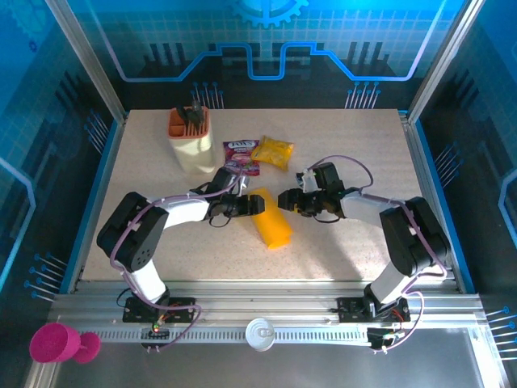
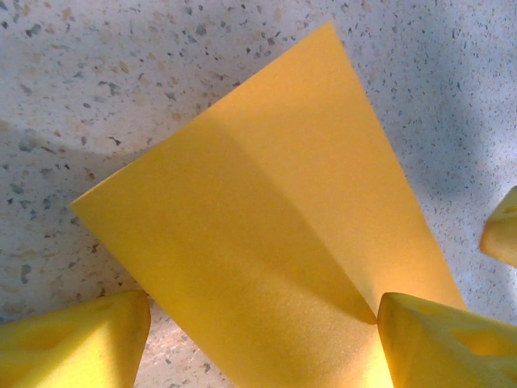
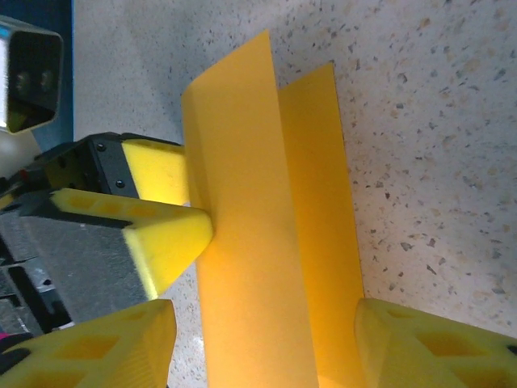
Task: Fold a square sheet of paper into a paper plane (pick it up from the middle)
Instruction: First fold the square sheet of paper in half at the center of the table.
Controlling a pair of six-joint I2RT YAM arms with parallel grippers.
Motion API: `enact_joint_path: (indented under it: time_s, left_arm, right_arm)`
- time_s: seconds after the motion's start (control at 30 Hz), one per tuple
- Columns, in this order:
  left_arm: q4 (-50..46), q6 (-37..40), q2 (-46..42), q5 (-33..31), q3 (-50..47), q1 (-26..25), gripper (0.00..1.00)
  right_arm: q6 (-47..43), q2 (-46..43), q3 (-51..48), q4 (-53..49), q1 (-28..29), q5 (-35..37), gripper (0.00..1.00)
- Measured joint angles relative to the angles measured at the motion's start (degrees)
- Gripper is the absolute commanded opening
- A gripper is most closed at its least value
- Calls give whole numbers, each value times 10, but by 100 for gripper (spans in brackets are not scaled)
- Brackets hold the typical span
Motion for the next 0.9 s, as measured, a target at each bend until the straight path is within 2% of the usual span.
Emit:
enact_joint_path:
  time_s: [0.13,0.3,0.4,0.57,0.9]
  left_arm:
    - [0,2,0,4,0,5,75]
    - [0,2,0,8,0,7,75]
    - [0,4,0,11,0,9,75]
    - [0,4,0,13,0,11,76]
    - [28,-12,-1,30,-3,24,77]
  right_arm:
    - [1,34,5,15,0,-19,56]
    - [15,57,5,43,1,-40,44]
    - [27,61,5,63,1,-50,32]
    - [39,61,5,88,1,-63,2]
    - [73,61,-41,142,20,-54,0]
